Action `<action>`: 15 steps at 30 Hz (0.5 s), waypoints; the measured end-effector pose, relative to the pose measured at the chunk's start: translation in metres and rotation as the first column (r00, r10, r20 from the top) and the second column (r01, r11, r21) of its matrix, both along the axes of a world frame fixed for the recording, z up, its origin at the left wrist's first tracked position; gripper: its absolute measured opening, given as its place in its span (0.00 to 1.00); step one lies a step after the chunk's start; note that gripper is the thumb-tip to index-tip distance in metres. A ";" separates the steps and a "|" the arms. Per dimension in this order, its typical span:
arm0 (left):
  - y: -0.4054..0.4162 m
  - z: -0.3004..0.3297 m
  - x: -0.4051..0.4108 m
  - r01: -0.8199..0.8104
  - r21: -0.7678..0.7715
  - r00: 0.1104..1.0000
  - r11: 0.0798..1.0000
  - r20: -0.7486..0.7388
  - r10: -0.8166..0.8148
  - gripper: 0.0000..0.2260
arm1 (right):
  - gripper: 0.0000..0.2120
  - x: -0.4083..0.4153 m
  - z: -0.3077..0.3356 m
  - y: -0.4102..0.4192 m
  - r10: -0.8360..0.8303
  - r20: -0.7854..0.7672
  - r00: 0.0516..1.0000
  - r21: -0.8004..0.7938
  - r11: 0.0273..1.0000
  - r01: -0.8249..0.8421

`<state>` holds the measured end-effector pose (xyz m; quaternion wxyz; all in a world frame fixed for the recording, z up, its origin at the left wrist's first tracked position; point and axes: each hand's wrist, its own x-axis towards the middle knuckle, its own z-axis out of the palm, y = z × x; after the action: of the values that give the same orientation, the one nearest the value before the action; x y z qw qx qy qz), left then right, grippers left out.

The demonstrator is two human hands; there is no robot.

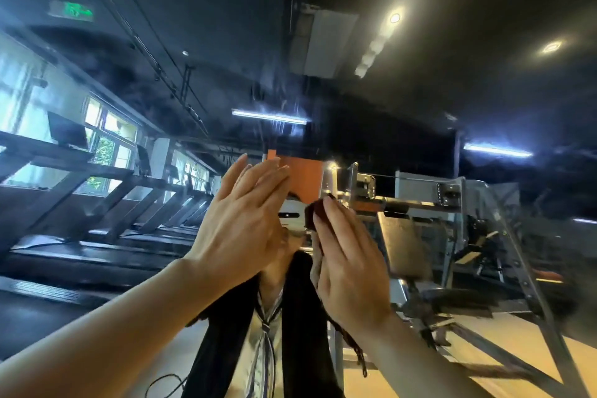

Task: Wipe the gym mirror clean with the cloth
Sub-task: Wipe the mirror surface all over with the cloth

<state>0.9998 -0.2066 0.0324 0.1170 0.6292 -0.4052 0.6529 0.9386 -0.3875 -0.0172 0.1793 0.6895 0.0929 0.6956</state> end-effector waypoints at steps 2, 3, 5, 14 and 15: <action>0.007 0.013 0.005 -0.043 -0.017 0.998 0.999 0.034 0.044 0.19 | 0.18 0.010 0.045 0.019 0.007 0.050 0.999 0.037 0.999 -0.009; 0.011 0.020 0.007 -0.073 -0.038 0.997 0.997 0.030 0.074 0.19 | 0.18 0.016 0.071 0.032 0.014 0.080 0.997 0.065 0.998 -0.019; 0.021 0.033 0.006 -0.105 -0.130 0.994 0.986 -0.024 0.103 0.17 | 0.18 0.027 0.115 0.061 0.033 0.098 0.995 0.090 0.995 -0.042; -0.026 0.063 -0.020 -0.076 -0.191 0.997 0.979 -0.008 0.076 0.18 | 0.20 0.010 0.162 0.021 0.025 0.094 0.995 0.009 1.000 -0.026; -0.041 0.064 -0.024 -0.084 -0.172 0.996 0.981 0.004 0.086 0.17 | 0.20 0.001 0.164 0.003 0.001 0.120 0.993 0.052 0.999 -0.008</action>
<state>0.9758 -0.2476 0.0966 0.1408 0.6297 -0.3208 0.6934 0.9398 -0.3849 0.1472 0.1648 0.6507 0.0651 0.7384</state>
